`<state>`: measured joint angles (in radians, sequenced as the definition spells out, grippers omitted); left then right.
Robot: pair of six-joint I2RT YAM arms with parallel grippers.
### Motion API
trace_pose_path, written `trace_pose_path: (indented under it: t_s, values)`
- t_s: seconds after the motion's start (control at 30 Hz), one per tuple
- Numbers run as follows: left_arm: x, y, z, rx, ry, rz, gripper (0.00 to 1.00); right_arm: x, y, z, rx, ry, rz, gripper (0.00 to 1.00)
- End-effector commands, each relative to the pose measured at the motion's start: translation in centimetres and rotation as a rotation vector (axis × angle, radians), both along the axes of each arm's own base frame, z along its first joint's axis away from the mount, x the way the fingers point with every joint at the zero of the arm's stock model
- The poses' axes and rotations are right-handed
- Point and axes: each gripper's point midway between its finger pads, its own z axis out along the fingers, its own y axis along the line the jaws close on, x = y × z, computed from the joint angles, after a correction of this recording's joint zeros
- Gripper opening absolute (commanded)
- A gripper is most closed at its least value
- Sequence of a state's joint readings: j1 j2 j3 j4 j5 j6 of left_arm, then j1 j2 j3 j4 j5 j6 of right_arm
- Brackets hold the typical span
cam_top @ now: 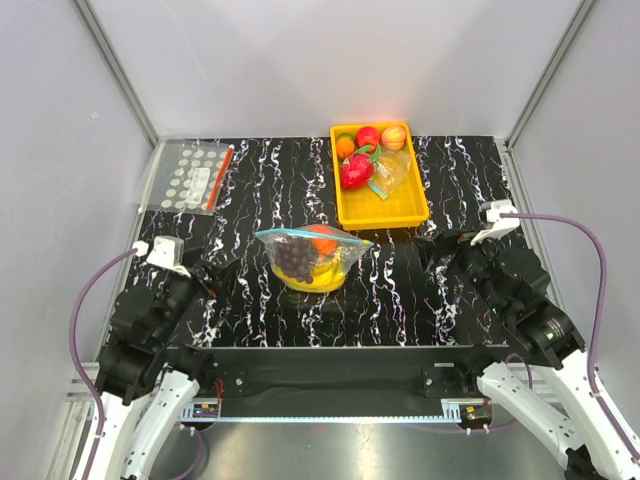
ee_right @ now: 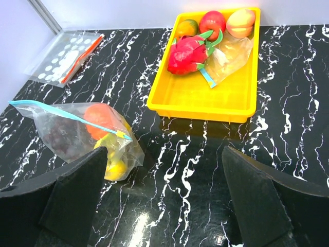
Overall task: Place the food in the zip-top bag and seal the zipper
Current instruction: Reset both arms
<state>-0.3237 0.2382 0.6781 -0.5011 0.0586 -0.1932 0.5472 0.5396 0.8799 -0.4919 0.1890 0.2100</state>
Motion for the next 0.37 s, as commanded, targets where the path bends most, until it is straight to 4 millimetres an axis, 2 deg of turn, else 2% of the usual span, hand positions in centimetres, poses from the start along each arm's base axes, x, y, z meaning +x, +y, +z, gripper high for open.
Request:
trace_pose_path:
  t_s: [0.0,0.33]
  values:
    - [0.0,0.7,1.3,0.012,-0.077,0.027,0.99,-0.1,-0.5,1.2,0.039,-0.041,-0.027,1.00]
    - [0.2,-0.2,0.6,0.020,-0.048,-0.018,0.99,0.3,-0.7,0.9,0.038,-0.020,-0.058,1.00]
